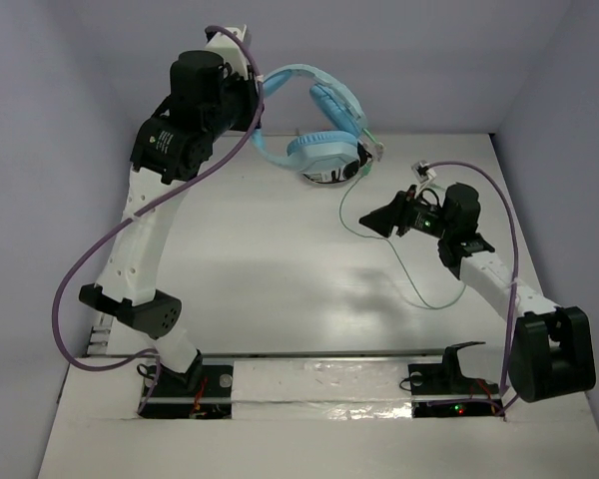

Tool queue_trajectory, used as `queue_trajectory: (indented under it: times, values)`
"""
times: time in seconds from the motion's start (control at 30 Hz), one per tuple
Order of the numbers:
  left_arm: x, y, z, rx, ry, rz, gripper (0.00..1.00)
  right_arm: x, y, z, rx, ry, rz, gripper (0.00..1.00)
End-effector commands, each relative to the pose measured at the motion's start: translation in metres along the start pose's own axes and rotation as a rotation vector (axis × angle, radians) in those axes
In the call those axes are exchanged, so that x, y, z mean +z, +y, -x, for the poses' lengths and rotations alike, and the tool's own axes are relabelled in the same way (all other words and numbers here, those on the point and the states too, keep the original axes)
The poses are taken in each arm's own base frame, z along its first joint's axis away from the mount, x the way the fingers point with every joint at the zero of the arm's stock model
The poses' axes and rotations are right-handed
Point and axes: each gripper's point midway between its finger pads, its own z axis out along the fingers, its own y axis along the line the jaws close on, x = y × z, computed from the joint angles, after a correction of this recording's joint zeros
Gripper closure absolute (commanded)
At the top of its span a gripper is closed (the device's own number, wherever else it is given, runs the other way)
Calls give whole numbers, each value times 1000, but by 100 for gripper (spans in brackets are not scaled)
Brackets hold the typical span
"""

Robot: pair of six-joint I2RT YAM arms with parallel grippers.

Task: Wrap the headphones

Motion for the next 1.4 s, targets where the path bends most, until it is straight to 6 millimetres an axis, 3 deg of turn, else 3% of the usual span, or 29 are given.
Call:
queue_trajectory:
  times: [0.0,0.07,0.17,0.27,0.4,0.63,0.67,0.77,0.8,1.0,1.1,1.27,1.33,1.37]
  values:
    - [-25,-9,47,-75,-162,-64,100,-2,24,-3,-41,-14,113,28]
    - [-20,-8,46,-79,-154,-74,100,-7,36,0,-51,-37,149,29]
    - [-18,-11,45,-87,-155,-90,100,-8,38,-6,-45,-42,150,27]
    - [-23,-13,51,-96,-172,-111,100,-4,24,-9,-30,-35,90,19]
    - [-26,-8,56,-101,-185,-110,100,-7,24,-12,-28,-52,67,16]
    - [-35,-13,68,-122,-215,-162,100,-17,-6,-10,15,-106,-151,18]
    - [-37,-13,70,-126,-220,-165,100,-19,-19,-5,45,-145,-243,19]
    - [-40,-11,73,-143,-235,-165,100,-27,-25,-9,52,-156,-326,18]
    - [-35,-11,66,-148,-219,-166,100,-28,-27,-8,51,-158,-341,18]
    - [-59,-12,98,-156,-303,-187,100,-23,-39,-28,105,-106,-384,20]
    - [-64,-15,102,-164,-311,-217,100,-22,-49,-33,115,-78,-436,20]
    - [-68,-5,106,-166,-329,-193,100,-24,-46,-37,145,-82,-431,22]
    - [-67,4,107,-165,-339,-168,100,-29,-41,-45,184,-94,-420,28]
    - [-66,5,107,-165,-339,-163,100,-30,-32,-35,187,-127,-391,28]
